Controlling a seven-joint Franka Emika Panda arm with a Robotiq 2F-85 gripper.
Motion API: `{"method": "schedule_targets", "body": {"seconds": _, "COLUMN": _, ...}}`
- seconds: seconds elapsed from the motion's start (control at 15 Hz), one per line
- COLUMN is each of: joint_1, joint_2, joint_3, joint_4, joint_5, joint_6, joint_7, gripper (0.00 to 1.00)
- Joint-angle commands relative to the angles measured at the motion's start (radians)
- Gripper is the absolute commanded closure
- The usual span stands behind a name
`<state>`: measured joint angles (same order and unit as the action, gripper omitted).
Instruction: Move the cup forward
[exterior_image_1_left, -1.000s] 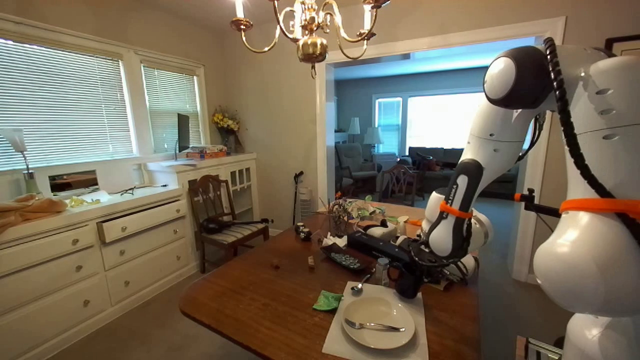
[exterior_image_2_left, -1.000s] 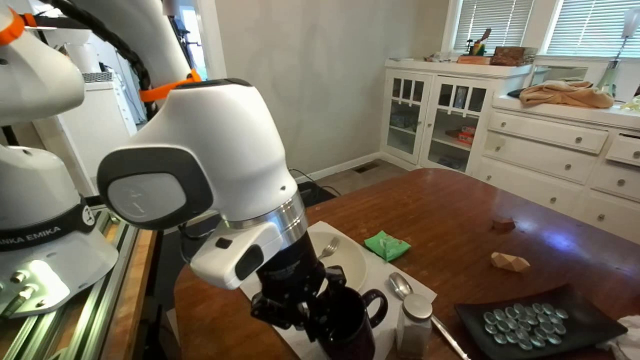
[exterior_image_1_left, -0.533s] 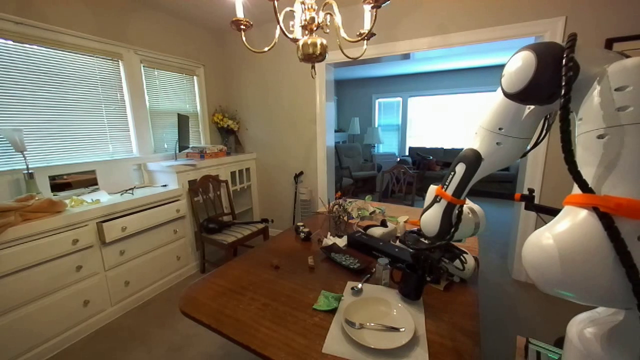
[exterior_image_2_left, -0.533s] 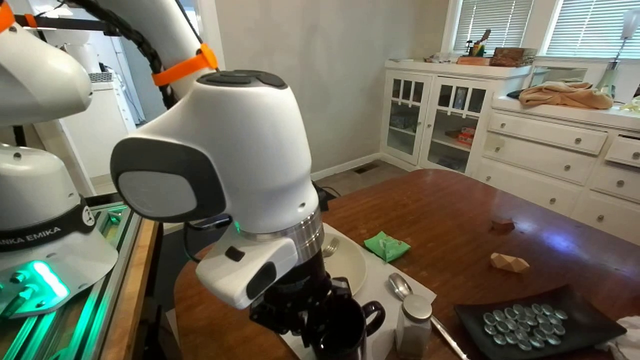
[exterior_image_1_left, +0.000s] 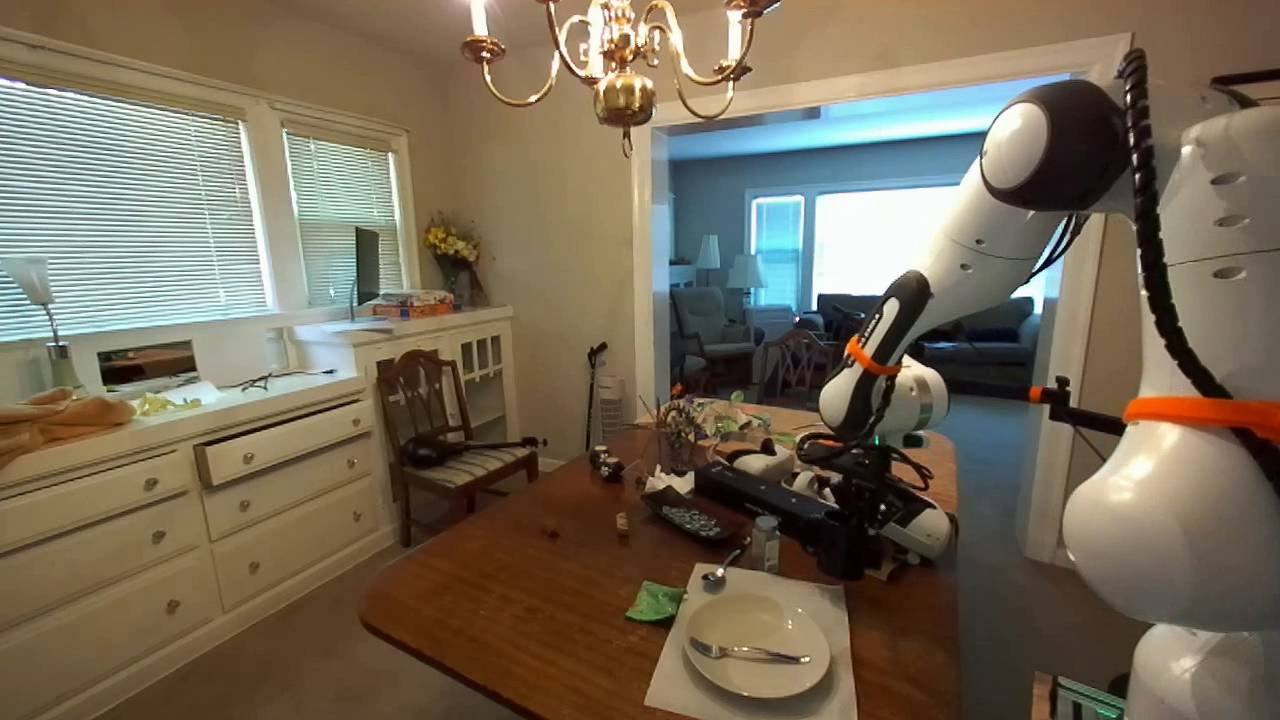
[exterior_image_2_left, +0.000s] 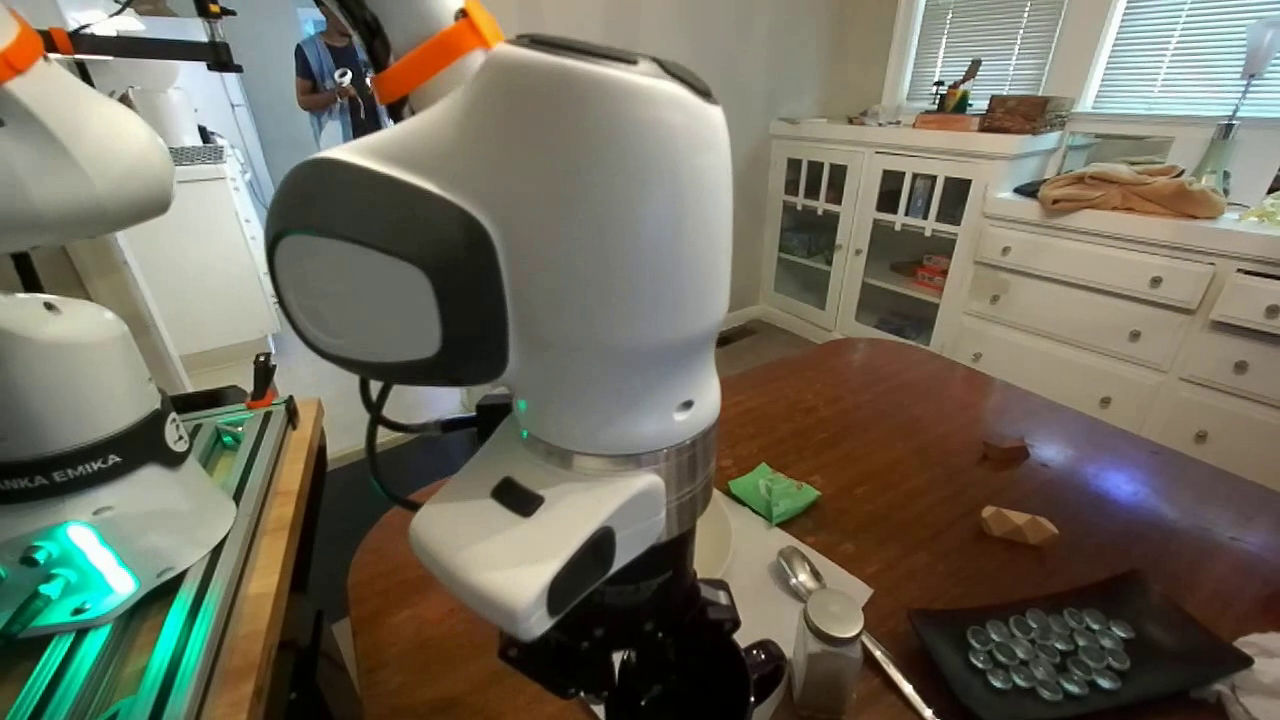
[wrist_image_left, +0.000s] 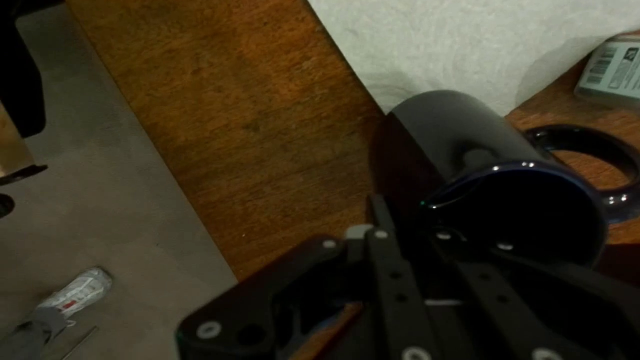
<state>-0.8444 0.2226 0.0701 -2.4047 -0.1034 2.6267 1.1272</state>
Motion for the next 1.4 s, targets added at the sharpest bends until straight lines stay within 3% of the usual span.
{"method": "schedule_targets", "body": {"seconds": 0.0, "joint_1": 0.220, "joint_2": 0.011, "joint_3": -0.188, "joint_4": 0.053, "joint_5": -0.006, "joint_6": -0.090, "joint_7": 0.019, "gripper": 0.98}}
{"method": "schedule_targets", "body": {"seconds": 0.27, "joint_1": 0.408, "joint_2": 0.059, "joint_3": -0.334, "joint_4": 0.083, "joint_5": -0.011, "joint_6": -0.117, "joint_7": 0.037, "gripper": 0.98}}
{"method": "schedule_targets", "body": {"seconds": 0.53, "joint_1": 0.526, "joint_2": 0.102, "joint_3": -0.423, "joint_4": 0.077, "joint_5": -0.014, "joint_6": -0.073, "joint_7": 0.091, "gripper": 0.98}}
{"method": "schedule_targets", "body": {"seconds": 1.33, "joint_1": 0.730, "joint_2": 0.183, "joint_3": -0.552, "joint_4": 0.040, "joint_5": -0.037, "joint_6": 0.123, "joint_7": 0.229, "gripper": 0.98}}
